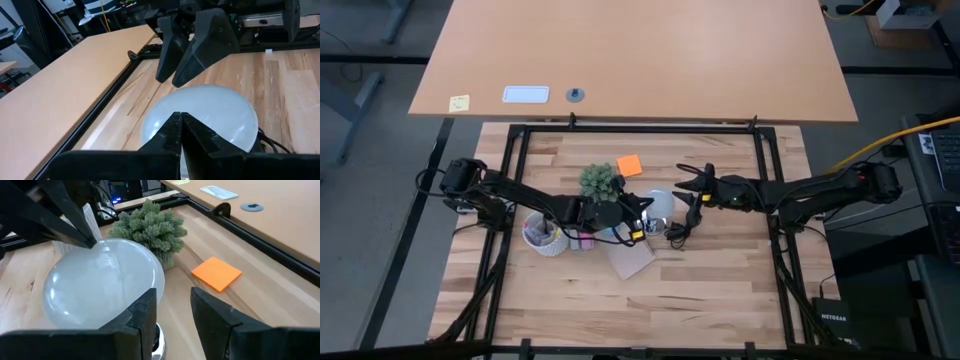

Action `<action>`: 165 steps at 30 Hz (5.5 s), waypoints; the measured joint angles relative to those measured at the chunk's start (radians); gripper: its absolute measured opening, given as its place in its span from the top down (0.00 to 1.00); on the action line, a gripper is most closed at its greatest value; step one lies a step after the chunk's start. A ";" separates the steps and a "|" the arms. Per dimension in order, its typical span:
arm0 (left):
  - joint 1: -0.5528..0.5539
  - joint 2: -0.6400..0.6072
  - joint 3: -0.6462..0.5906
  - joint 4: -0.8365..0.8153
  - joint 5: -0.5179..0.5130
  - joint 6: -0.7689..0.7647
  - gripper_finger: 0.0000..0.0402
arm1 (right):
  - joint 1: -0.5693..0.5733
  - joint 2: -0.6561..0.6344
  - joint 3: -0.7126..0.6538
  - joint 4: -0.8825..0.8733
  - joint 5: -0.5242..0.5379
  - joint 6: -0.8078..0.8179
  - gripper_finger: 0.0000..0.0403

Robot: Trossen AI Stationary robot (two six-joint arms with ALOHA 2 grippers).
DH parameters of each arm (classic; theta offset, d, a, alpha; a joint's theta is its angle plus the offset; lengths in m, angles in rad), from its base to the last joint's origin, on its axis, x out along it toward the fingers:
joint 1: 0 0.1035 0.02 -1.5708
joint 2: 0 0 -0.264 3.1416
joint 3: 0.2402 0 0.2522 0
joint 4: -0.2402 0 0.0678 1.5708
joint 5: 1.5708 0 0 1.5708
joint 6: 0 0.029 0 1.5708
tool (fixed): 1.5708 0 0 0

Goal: Screw lightbulb
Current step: Insert the lightbulb into the silver lamp socket

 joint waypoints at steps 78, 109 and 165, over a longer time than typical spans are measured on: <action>0.011 -0.039 -0.003 -0.119 -0.034 -0.110 1.00 | 0.038 0.058 0.001 0.124 -0.204 0.058 0.69; 0.007 -0.038 -0.002 -0.084 -0.022 -0.085 1.00 | 0.111 -0.005 0.001 0.149 0.080 -0.084 0.69; 0.023 -0.040 -0.002 -0.052 0.026 -0.074 1.00 | 0.026 0.095 0.002 0.175 -0.104 -0.057 0.98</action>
